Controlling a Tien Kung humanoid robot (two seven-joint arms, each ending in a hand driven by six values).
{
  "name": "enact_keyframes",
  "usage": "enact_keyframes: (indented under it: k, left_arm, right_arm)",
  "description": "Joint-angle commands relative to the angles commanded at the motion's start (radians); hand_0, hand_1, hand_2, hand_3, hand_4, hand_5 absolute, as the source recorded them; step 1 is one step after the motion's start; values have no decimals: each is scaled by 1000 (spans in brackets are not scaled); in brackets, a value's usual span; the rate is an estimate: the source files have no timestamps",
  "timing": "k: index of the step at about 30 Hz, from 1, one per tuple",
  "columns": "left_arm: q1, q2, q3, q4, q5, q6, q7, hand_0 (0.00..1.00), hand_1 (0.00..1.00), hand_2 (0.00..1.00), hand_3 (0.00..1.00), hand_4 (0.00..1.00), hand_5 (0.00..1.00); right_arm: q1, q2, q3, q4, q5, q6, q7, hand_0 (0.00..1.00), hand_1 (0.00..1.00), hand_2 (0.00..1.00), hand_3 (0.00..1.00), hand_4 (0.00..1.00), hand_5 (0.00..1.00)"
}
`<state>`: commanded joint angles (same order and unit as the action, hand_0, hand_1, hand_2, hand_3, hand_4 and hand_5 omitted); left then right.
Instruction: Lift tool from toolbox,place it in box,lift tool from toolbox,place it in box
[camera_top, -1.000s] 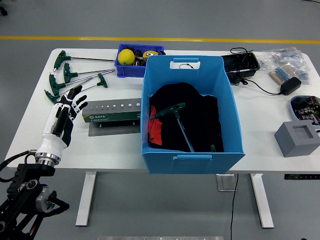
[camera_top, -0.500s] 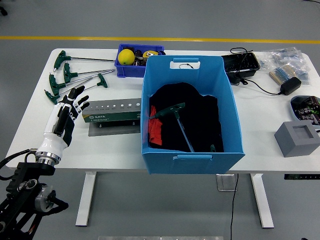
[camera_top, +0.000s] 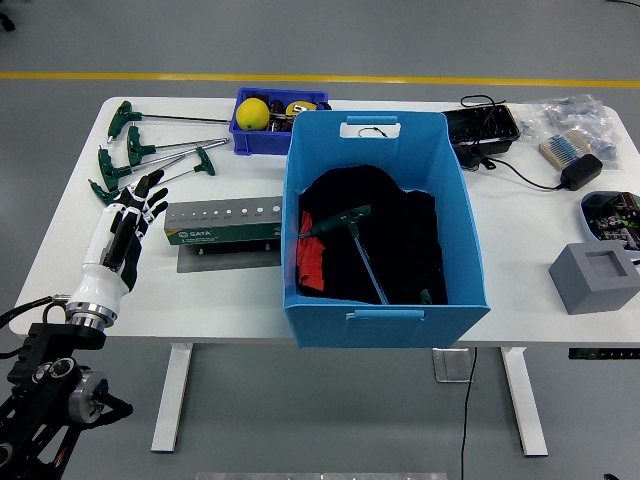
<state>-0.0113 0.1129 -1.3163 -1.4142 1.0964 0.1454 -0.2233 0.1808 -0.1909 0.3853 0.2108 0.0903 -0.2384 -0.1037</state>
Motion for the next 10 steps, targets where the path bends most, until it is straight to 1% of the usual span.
enact_keyframes:
  k: [1,2,7,8,10]
  left_arm:
    - [0,-1,0,1,-1,0,-1,971,998,998,882,885,910]
    - [0,-1,-1,1,-3,1,-3,998,998,998,924,890,950]
    - [-1,-1,-3,3,-11,6,-11,998,998,998,924,890,950]
    - [-2,-1,-4,4,-14,6,-12,998,998,998,980,893,956]
    - [-3,0,-3,5,-19,7,-15,998,998,998,980,893,956]
  right_arm:
    - [0,0,0,0,1,0,0,643,625,695,550,778,670]
    - [0,0,-1,0,2,0,1,643,625,695,550,778,669]
    - [1,-1,-1,-1,1,1,1,643,625,695,550,778,669]
    - [2,-1,0,-1,0,1,0,643,625,695,550,778,671]
    - [2,-1,1,-1,-2,0,0,643,625,695,550,778,671]
